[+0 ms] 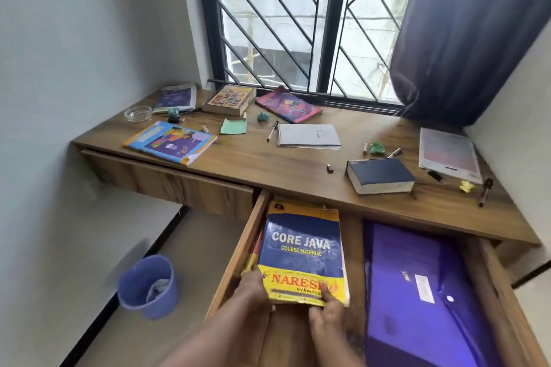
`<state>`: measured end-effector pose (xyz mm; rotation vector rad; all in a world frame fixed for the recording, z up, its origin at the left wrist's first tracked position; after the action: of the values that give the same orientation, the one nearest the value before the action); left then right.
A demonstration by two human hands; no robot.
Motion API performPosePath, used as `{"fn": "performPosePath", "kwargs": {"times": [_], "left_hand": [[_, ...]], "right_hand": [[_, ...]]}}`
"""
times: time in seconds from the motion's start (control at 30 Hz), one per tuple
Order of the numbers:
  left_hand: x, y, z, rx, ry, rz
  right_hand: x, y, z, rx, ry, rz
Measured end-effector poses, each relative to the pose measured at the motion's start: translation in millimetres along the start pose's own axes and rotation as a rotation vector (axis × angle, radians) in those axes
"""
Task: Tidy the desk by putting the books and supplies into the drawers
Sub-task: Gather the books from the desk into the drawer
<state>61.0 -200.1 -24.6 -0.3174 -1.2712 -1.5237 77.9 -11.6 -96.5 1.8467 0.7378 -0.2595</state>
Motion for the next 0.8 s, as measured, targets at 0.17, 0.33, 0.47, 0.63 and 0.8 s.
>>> {"fn": "performPosePath", "kwargs": {"times": [0.17,0.33,0.47,0.63,0.8], "left_hand": [[15.8,-10.0,0.4,0.025,-0.153,0.142],[20.8,-4.1,-1.0,-0.024,-0.206,0.310],[11.9,-2.8,-3.9,-0.143,-0.262,0.369],[1.6,-2.6,-3.7,-0.201,-0.288,0.396],[-9.8,-8.7,-4.1,-0.215,-0.394,0.433]], "right_hand": [[-10.3,-3.5,2.8,0.029,0.088,-0.025],[0.8,12.0,-21.0,0.222,0.723,0.186],[-15.6,32.1,-45.6,0.470,1.300,0.220],[-26.2,26.1,-35.8,0.582,1.741,0.012],[-41.6,31.6,-37.0,0.712,1.926,-0.132]]}}
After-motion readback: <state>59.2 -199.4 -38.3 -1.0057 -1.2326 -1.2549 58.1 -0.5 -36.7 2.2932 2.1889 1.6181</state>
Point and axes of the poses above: each hand's wrist, its own y-axis away from the middle knuckle, its own x-axis out of the back of the hand, z = x × y, the point moved 10 cm from there along -y, towards the middle knuckle, and after that the axes turned 2 degrees about z, right-handed, at the moved point
